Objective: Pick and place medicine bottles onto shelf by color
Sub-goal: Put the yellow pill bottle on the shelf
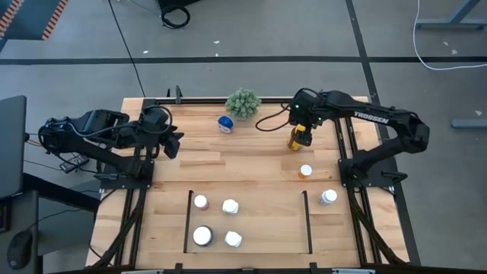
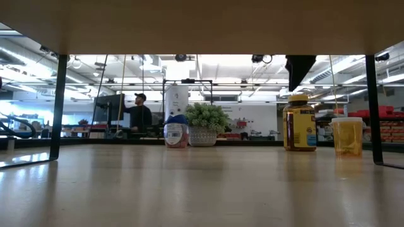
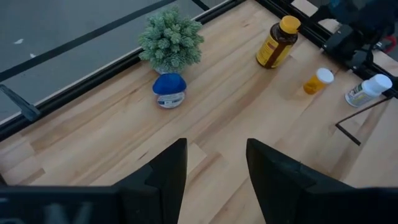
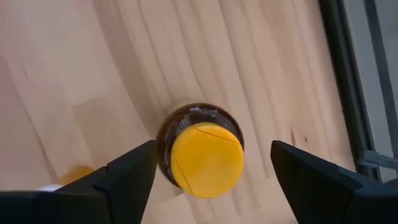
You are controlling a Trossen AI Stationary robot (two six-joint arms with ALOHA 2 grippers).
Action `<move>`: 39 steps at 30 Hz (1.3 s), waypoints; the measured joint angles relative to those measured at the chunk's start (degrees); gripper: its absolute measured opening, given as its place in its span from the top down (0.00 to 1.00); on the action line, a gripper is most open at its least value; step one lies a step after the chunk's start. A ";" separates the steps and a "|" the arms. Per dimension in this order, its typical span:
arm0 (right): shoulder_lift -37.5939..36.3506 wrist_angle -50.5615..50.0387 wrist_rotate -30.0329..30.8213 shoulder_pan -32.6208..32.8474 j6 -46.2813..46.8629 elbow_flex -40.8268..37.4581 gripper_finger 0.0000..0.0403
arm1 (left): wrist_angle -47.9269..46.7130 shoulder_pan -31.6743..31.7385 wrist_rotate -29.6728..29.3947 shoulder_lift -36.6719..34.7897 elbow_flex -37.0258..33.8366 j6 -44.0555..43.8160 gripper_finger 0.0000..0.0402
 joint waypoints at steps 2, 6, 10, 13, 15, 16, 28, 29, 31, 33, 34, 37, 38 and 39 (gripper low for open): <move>0.93 0.08 -0.02 -0.19 0.17 -0.62 0.19 | 0.00 0.00 0.00 0.00 0.00 0.00 0.57; 1.39 0.35 -0.05 -0.25 0.20 -3.23 0.19 | -0.04 -0.02 0.00 0.00 0.01 0.02 0.57; 1.41 0.43 -0.15 -0.25 2.37 -6.11 0.19 | -0.07 -0.02 0.00 0.00 0.00 0.00 0.57; 1.41 0.76 -0.15 -0.28 4.63 -6.70 0.19 | -0.07 -0.07 0.02 0.00 0.00 0.01 0.57; 1.39 1.47 -0.15 -0.28 5.20 -6.70 0.19 | -0.07 -0.07 0.04 0.00 0.00 0.05 0.57; 1.30 1.98 -0.15 -0.28 5.20 -6.70 0.19 | -0.07 -0.07 0.03 0.00 0.00 0.07 0.57; 1.15 3.35 -0.15 -0.26 5.35 -6.70 0.19 | -0.09 -0.07 0.07 0.00 0.00 0.20 0.57; 1.15 3.35 -0.15 -0.26 5.35 -6.67 0.19 | -0.08 -0.07 0.07 0.00 0.02 0.20 0.57; 1.17 2.97 -0.15 -0.27 5.35 -5.87 0.19 | -0.09 -0.07 0.07 0.00 0.02 0.20 0.57; 1.17 3.52 -0.15 -0.28 5.56 -4.62 0.19 | -0.07 -0.07 0.07 0.00 0.01 0.20 0.57; 1.17 3.63 -0.12 -0.26 5.72 -4.15 0.19 | -0.08 -0.07 0.08 0.00 0.01 0.20 0.57; 1.17 3.34 -0.09 -0.28 5.53 -3.72 0.19 | -0.09 -0.07 0.07 0.00 0.01 0.20 0.57; 1.17 2.75 -0.09 -0.28 5.49 -3.72 0.19 | -0.09 -0.07 0.07 0.00 0.01 0.20 0.57; 1.17 2.21 -0.07 -0.28 5.46 -3.72 0.19 | -0.09 -0.07 0.09 0.00 0.00 0.20 0.57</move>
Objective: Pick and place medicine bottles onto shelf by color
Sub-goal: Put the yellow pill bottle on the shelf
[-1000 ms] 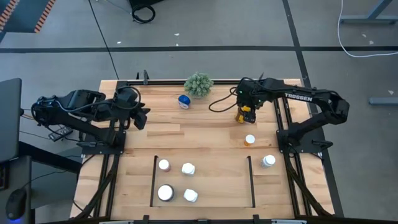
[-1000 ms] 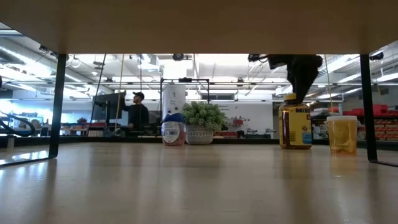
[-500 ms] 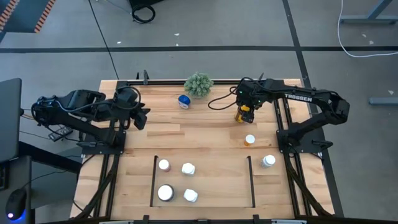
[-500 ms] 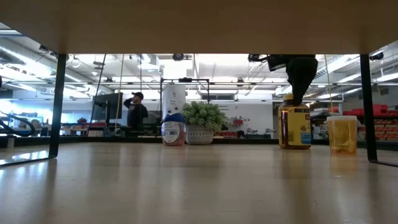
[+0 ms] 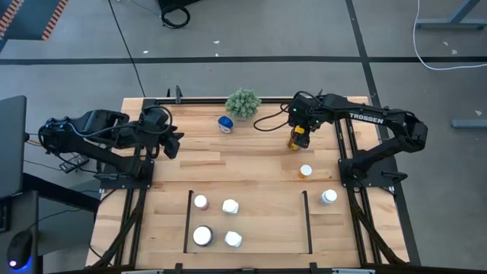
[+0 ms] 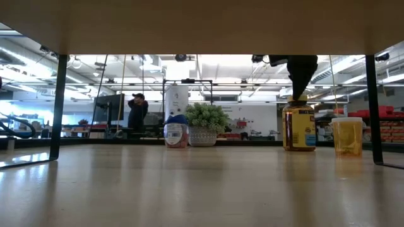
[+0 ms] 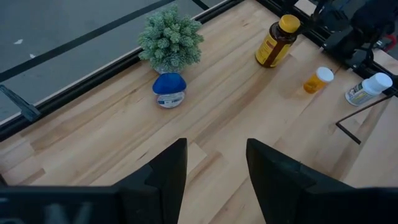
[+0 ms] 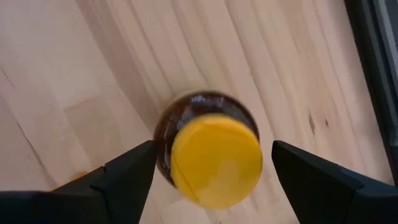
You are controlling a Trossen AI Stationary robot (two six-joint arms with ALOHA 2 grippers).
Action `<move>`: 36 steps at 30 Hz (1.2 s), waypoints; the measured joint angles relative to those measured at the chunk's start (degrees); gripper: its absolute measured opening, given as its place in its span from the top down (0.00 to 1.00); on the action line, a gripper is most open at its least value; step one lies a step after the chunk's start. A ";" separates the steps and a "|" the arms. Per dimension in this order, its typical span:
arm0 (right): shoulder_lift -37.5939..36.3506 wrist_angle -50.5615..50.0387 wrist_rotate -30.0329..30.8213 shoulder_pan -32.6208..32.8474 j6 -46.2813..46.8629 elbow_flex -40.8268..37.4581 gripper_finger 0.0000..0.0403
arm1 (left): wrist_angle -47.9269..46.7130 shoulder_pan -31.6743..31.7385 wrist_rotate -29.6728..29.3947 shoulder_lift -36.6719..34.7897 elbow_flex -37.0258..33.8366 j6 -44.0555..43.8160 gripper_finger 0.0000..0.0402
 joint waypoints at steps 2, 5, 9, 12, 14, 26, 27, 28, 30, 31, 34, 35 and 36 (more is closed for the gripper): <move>0.00 -0.17 0.00 0.00 -0.06 0.00 0.20 | 0.00 0.00 -0.01 0.00 0.00 0.00 0.57; 0.00 -0.17 0.13 -0.09 0.30 0.00 0.22 | 0.00 0.00 -0.01 0.00 0.00 0.00 0.57; 0.00 -0.17 0.14 -0.64 0.83 0.00 0.26 | 0.00 0.00 0.00 0.00 0.02 0.00 0.57; 0.00 -0.44 0.11 -1.23 1.59 0.00 0.31 | 0.00 0.00 -0.02 0.00 0.00 0.00 0.57; 0.00 -0.90 0.11 -1.53 3.08 0.00 0.36 | 0.00 0.00 -0.01 0.00 0.00 0.00 0.57; -0.02 -2.64 -1.91 1.93 11.73 0.74 0.46 | 0.01 0.00 -0.02 0.00 0.02 0.00 0.57; 0.07 -3.84 -2.38 2.62 12.29 1.49 0.46 | 0.00 0.00 0.00 0.00 0.01 0.00 0.57; 0.13 -4.86 -2.43 3.41 12.79 2.64 0.46 | 0.00 0.00 -0.02 0.00 0.00 0.00 0.57; 0.11 -6.86 -2.19 4.94 13.98 5.93 0.46 | 0.00 0.00 -0.01 0.00 0.01 0.00 0.57; 0.11 -8.13 -1.65 5.69 14.58 7.92 0.46 | 0.02 -0.02 -0.02 0.00 0.02 0.02 0.57; 0.09 -12.07 -0.27 8.90 16.14 13.95 0.46 | 0.02 0.00 -0.02 0.00 0.00 0.53 0.57; 0.09 -12.90 0.66 10.32 16.18 15.99 0.46 | 0.09 0.00 -0.02 0.00 0.00 0.57 0.57; 0.25 -13.69 1.42 11.83 16.29 18.05 0.46 | 0.13 0.00 -0.02 0.00 0.00 0.59 0.57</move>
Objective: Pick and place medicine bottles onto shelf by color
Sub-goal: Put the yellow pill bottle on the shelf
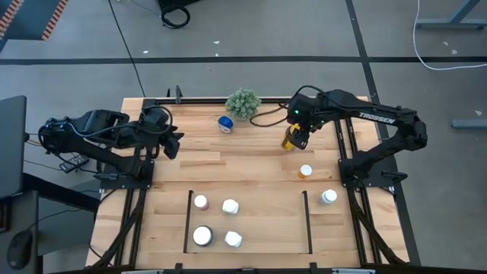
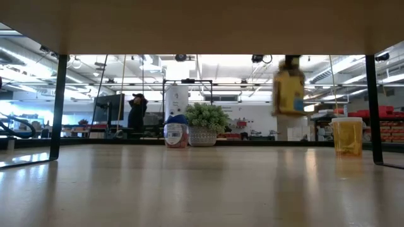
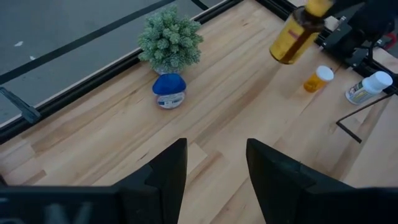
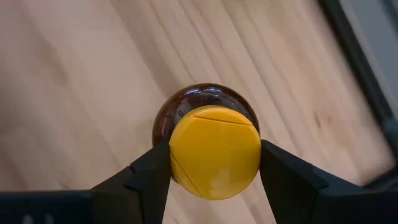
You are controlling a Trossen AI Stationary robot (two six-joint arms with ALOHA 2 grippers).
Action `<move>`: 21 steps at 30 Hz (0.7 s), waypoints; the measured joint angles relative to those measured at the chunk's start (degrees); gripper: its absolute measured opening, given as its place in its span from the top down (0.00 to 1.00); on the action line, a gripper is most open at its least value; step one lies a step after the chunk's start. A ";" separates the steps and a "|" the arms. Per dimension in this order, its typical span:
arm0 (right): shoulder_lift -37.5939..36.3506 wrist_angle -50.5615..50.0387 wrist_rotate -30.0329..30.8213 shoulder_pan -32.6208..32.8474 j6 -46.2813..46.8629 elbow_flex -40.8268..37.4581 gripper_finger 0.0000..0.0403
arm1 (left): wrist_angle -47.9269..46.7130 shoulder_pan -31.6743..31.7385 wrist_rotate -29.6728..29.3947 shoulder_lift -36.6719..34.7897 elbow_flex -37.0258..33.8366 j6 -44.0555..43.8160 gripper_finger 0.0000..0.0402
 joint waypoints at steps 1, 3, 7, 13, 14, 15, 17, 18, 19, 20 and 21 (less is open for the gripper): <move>0.40 -1.17 0.81 1.58 0.45 2.37 0.46 | 0.02 0.00 0.00 0.00 0.02 0.00 0.57; 1.74 -4.28 1.84 4.35 1.90 6.36 0.46 | 0.06 -0.02 0.00 0.02 0.00 0.00 0.57; 6.75 -8.01 2.57 9.93 5.83 14.48 0.46 | 0.22 -0.02 0.00 0.02 0.00 -0.02 0.57; 17.51 -14.89 2.14 17.37 11.21 28.08 0.46 | 0.31 -0.02 -0.01 0.02 0.01 2.47 0.57; 19.02 -15.70 2.32 18.41 12.17 30.61 0.46 | 0.31 -0.02 -0.02 0.02 0.00 3.00 0.57; 20.37 -16.66 2.41 19.40 13.25 32.89 0.46 | 0.33 -0.02 0.00 0.02 0.02 3.58 0.57; 22.83 -17.24 2.59 21.19 15.53 37.30 0.46 | 0.33 -0.02 -0.02 0.02 0.02 4.22 0.57; 23.83 -17.03 2.56 22.06 17.07 39.26 0.46 | 0.33 -0.02 -0.02 0.01 0.00 4.31 0.57; 24.80 -16.74 2.65 22.79 18.76 41.30 0.46 | 0.33 -0.02 -0.02 0.02 0.01 4.32 0.57; 25.48 -16.52 2.59 23.54 20.33 43.03 0.46 | 0.33 -0.02 -0.02 0.02 0.00 4.31 0.57; 26.13 -16.59 2.61 24.28 21.73 44.56 0.46 | 0.36 -0.02 -0.02 0.02 0.00 4.33 0.57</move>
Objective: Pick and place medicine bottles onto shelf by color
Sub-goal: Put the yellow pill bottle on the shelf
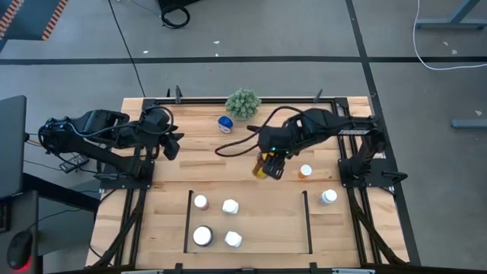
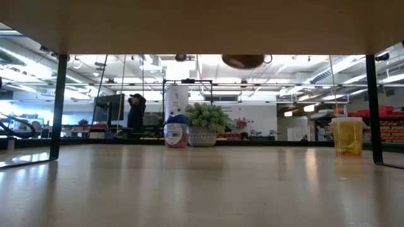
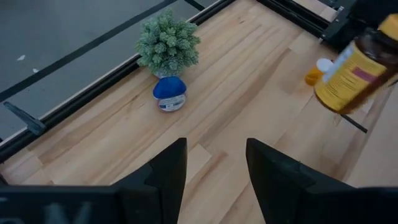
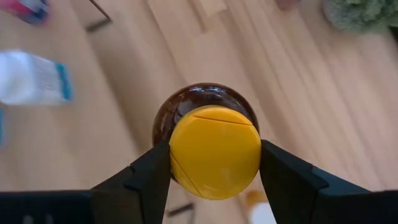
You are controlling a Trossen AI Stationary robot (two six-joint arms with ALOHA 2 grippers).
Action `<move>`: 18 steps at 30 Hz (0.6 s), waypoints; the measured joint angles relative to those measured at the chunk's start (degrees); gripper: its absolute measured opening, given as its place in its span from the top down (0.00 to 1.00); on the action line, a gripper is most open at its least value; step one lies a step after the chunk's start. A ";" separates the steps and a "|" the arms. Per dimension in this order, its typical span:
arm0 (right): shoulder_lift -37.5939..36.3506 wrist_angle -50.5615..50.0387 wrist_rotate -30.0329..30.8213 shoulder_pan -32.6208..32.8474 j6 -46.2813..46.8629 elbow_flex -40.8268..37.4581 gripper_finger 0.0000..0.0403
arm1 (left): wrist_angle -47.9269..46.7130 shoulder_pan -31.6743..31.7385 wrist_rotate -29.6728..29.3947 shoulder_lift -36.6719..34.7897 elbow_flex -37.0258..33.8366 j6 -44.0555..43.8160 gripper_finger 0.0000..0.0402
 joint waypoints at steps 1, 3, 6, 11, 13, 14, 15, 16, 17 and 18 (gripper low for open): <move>0.52 -0.31 0.04 0.71 1.31 1.24 0.46 | 0.02 0.00 0.01 0.00 0.00 -0.01 0.57; 1.57 -0.43 0.27 2.23 4.07 3.21 0.46 | 0.06 0.00 0.00 0.00 0.00 -0.02 0.57; 2.13 -0.30 -0.12 4.66 7.19 4.37 0.46 | 0.06 0.00 0.01 0.00 0.01 -0.01 0.57; 2.14 -0.34 -2.69 9.24 9.01 4.52 0.46 | 0.04 0.00 0.02 0.00 0.00 0.00 0.57; 2.14 -0.30 -3.10 11.23 9.07 4.52 0.46 | 0.04 0.00 0.02 0.00 0.00 0.15 0.57; 2.14 -0.05 -3.24 12.22 9.07 4.52 0.46 | 0.04 0.00 0.02 0.00 0.02 0.59 0.57; 2.14 0.40 -3.30 13.12 9.00 4.52 0.46 | 0.04 0.00 0.02 0.00 0.01 0.91 0.57; 2.14 0.85 -3.31 13.89 8.65 4.52 0.46 | 0.04 0.00 0.02 -0.01 0.00 1.19 0.57; 2.14 1.23 -3.30 14.63 8.13 4.52 0.46 | 0.02 0.00 0.02 -0.01 0.02 1.40 0.57; 2.14 1.48 -3.28 15.17 7.64 4.52 0.46 | 0.02 0.00 0.02 0.00 0.01 1.44 0.57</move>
